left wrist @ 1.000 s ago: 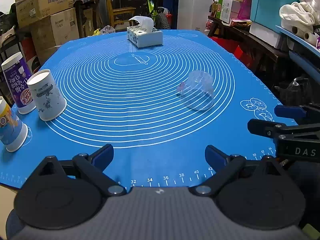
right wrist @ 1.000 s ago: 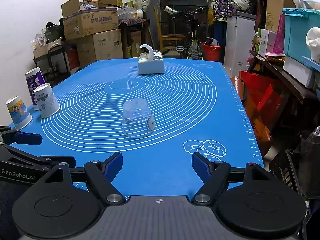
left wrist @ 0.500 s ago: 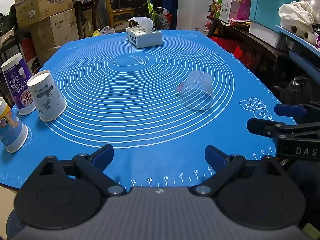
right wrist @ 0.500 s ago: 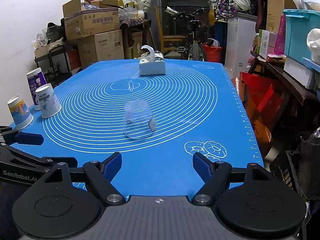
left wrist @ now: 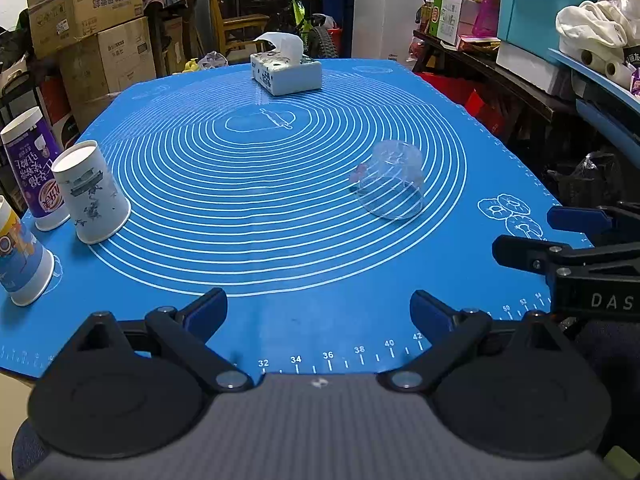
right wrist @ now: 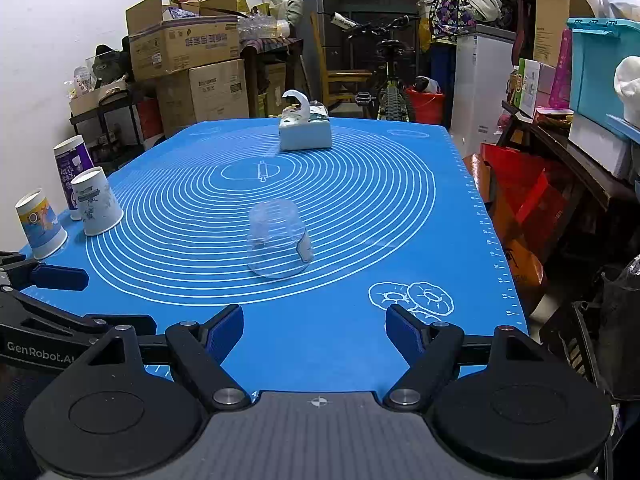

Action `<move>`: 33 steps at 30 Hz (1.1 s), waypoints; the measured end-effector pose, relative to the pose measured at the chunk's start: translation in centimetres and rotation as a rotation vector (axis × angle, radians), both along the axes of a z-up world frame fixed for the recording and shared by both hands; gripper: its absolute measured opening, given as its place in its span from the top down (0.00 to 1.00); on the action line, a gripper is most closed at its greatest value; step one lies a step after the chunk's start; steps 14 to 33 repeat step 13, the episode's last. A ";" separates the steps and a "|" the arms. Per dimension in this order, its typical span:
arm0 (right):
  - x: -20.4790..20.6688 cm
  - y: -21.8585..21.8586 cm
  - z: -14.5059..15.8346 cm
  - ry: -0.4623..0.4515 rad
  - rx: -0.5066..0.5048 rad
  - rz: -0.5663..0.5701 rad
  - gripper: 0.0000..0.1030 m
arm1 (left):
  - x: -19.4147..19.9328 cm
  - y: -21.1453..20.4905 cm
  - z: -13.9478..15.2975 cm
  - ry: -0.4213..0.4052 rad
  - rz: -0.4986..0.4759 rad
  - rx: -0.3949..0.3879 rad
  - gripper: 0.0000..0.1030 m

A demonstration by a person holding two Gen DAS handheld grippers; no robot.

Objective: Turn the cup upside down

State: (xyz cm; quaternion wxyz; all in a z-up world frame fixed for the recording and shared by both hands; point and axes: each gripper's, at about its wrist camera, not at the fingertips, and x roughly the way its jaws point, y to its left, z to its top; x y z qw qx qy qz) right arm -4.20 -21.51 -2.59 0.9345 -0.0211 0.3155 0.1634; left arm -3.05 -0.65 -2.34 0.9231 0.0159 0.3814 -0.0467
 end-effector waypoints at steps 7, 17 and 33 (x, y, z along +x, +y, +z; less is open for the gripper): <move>0.1 -0.1 0.0 0.004 0.000 0.004 0.21 | 0.1 -0.2 0.0 0.004 -0.002 0.004 0.06; 0.2 -0.3 -0.2 0.007 0.005 0.003 0.21 | 0.3 -0.3 -0.1 -0.003 0.003 0.017 0.06; 0.2 -0.3 -0.2 0.007 0.005 0.003 0.21 | 0.3 -0.3 -0.1 -0.003 0.003 0.017 0.06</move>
